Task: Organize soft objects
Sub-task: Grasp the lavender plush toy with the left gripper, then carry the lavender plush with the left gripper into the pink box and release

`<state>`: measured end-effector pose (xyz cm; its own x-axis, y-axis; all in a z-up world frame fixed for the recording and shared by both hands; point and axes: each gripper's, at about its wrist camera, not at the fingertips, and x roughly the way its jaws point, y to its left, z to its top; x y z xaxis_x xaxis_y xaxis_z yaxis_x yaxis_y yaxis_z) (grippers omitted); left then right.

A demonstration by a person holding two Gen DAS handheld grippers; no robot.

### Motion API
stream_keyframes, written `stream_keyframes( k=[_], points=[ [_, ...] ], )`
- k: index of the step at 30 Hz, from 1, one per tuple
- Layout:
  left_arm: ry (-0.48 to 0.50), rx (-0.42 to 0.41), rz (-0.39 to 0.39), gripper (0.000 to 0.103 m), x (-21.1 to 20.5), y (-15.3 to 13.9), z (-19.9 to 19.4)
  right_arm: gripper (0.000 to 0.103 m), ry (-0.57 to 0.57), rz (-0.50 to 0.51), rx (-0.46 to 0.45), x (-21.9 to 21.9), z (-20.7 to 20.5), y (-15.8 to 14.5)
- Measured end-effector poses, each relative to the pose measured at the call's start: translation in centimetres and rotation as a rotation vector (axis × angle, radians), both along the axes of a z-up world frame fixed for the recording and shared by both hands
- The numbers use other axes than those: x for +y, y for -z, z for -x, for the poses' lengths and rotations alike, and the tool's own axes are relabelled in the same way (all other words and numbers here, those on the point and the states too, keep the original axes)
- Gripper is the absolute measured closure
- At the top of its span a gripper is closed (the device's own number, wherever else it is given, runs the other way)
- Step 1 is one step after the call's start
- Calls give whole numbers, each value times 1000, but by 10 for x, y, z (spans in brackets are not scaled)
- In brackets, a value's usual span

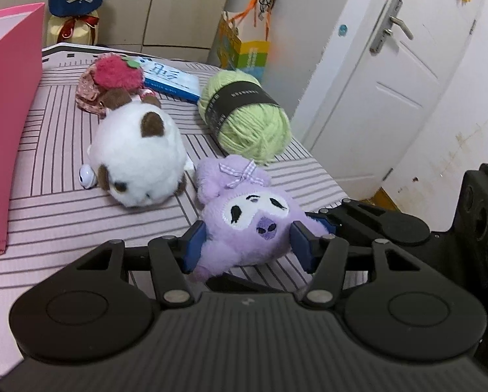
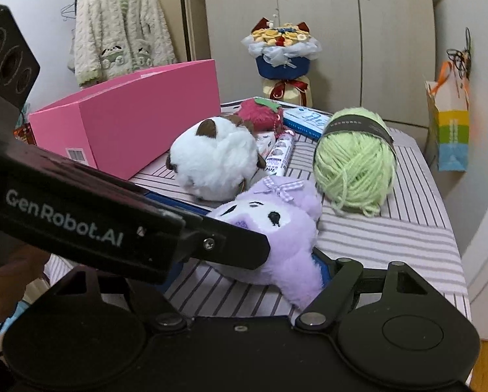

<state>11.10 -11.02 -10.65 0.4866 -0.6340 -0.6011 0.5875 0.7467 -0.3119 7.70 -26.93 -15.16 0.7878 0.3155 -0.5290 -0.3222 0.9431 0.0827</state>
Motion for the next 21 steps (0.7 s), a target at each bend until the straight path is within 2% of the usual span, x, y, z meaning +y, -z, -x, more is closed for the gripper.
stream_keyframes(
  k=[7, 15, 21],
  points=[
    [39, 41, -48, 48, 1, -11, 16, 21, -6, 9, 71, 6, 15, -12],
    [49, 90, -45, 48, 24, -33, 30, 24, -61, 41, 97, 25, 31, -37],
    [37, 81, -54, 48, 49, -52, 44, 26, -124, 52, 104, 46, 38, -59]
  ],
)
